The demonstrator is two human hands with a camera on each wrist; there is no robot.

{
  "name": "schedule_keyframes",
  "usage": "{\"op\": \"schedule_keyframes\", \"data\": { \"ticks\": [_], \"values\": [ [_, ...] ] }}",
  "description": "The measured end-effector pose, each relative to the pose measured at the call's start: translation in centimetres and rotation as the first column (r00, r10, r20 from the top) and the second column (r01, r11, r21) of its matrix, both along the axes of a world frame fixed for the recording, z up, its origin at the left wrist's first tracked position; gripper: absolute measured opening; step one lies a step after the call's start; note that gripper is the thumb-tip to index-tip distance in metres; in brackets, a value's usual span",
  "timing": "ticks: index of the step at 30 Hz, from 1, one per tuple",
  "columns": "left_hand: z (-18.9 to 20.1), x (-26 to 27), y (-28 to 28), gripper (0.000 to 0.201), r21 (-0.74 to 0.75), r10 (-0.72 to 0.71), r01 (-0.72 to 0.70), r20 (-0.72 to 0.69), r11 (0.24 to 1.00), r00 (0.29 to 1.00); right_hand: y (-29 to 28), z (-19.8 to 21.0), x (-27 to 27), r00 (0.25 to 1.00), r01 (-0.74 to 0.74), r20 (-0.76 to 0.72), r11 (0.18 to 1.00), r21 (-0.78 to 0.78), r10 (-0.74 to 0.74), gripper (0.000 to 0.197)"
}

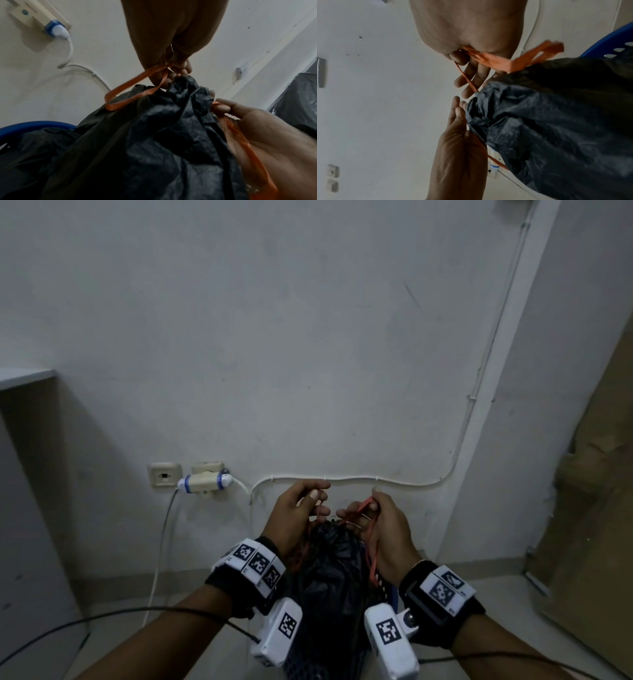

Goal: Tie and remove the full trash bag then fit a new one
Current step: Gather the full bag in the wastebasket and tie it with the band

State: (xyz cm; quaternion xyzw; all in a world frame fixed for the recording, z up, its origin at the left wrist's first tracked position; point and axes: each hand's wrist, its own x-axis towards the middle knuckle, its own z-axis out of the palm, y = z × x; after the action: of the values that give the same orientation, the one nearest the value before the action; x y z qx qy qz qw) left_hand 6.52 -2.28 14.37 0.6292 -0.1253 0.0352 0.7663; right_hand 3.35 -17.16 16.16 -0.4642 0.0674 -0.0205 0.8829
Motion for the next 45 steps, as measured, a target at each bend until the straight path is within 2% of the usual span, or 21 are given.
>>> {"op": "schedule_keyframes", "data": {
  "ticks": [1, 3, 8, 14, 16, 19, 27, 29, 32, 35, 37, 41, 45],
  "values": [
    [0.0, 0.0, 0.0, 0.024, -0.002, -0.002, 0.002, 0.001, 1.0, 1.0, -0.1, 0.0, 0.0, 1.0, -0.001, 0.001, 1.0, 0.004, 0.001, 0.048],
    [0.0, -0.1, -0.1, 0.024, -0.002, -0.01, 0.01, 0.002, 1.0, 1.0, -0.2, -0.2, 0.2, 0.999, -0.002, 0.034, 0.999, -0.032, 0.003, 0.038],
    [-0.1, -0.3, -0.4, 0.022, 0.048, -0.015, 0.014, 0.022, 0.999, 1.0, -0.2, -1.3, 0.8, 0.983, -0.018, 0.167, 0.952, -0.307, 0.072, 0.02],
    [-0.2, -0.1, -0.3, 0.017, 0.028, -0.014, 0.014, 0.004, 1.0, 1.0, -0.5, -0.6, 0.6, 0.979, -0.026, 0.17, 0.886, -0.462, 0.117, 0.02],
    [-0.3, -0.1, -0.2, 0.016, -0.002, -0.015, 0.015, 0.003, 1.0, 1.0, -0.7, -0.7, 0.8, 0.98, 0.012, 0.174, 0.837, -0.547, 0.099, 0.02],
    [0.1, -0.2, -0.4, 0.015, -0.039, -0.051, 0.051, -0.005, 0.998, 0.999, -0.7, -0.9, 0.9, 0.968, 0.017, 0.191, 0.716, -0.698, 0.163, 0.019],
    [-0.1, -0.1, -0.3, 0.017, 0.021, -0.093, 0.094, -0.019, 0.995, 0.995, -0.8, -0.7, 0.5, 0.931, -0.023, 0.158, 0.485, -0.874, 0.329, 0.011],
    [-0.1, -0.1, -0.3, 0.019, 0.058, -0.117, 0.117, -0.013, 0.991, 0.993, -0.7, -0.5, 0.3, 0.92, -0.027, 0.18, 0.515, -0.857, 0.347, 0.011],
    [0.0, 0.1, -0.1, 0.021, 0.093, -0.162, 0.162, -0.014, 0.982, 0.987, -1.1, -0.2, 0.3, 0.921, -0.066, 0.201, 0.643, -0.763, 0.333, 0.014],
    [0.1, 0.1, 0.0, 0.023, 0.08, -0.232, 0.24, -0.088, 0.968, 0.969, -1.7, 0.0, 0.4, 0.93, -0.139, 0.174, 0.746, -0.651, 0.325, 0.015],
    [0.1, 0.1, 0.0, 0.024, 0.11, -0.278, 0.287, -0.089, 0.951, 0.956, -2.0, 0.0, 0.7, 0.929, -0.182, 0.153, 0.777, -0.603, 0.337, 0.015],
    [0.2, 0.6, 0.0, 0.017, 0.161, -0.256, 0.263, -0.061, 0.951, 0.965, -2.2, 0.1, 0.9, 0.929, -0.209, 0.118, 0.762, -0.613, 0.35, 0.016],
    [0.5, 0.3, -0.3, 0.01, 0.193, -0.253, 0.257, -0.044, 0.947, 0.966, -1.9, -0.2, 0.9, 0.939, -0.1, 0.126, 0.603, -0.792, 0.321, 0.017]
  ]
}}
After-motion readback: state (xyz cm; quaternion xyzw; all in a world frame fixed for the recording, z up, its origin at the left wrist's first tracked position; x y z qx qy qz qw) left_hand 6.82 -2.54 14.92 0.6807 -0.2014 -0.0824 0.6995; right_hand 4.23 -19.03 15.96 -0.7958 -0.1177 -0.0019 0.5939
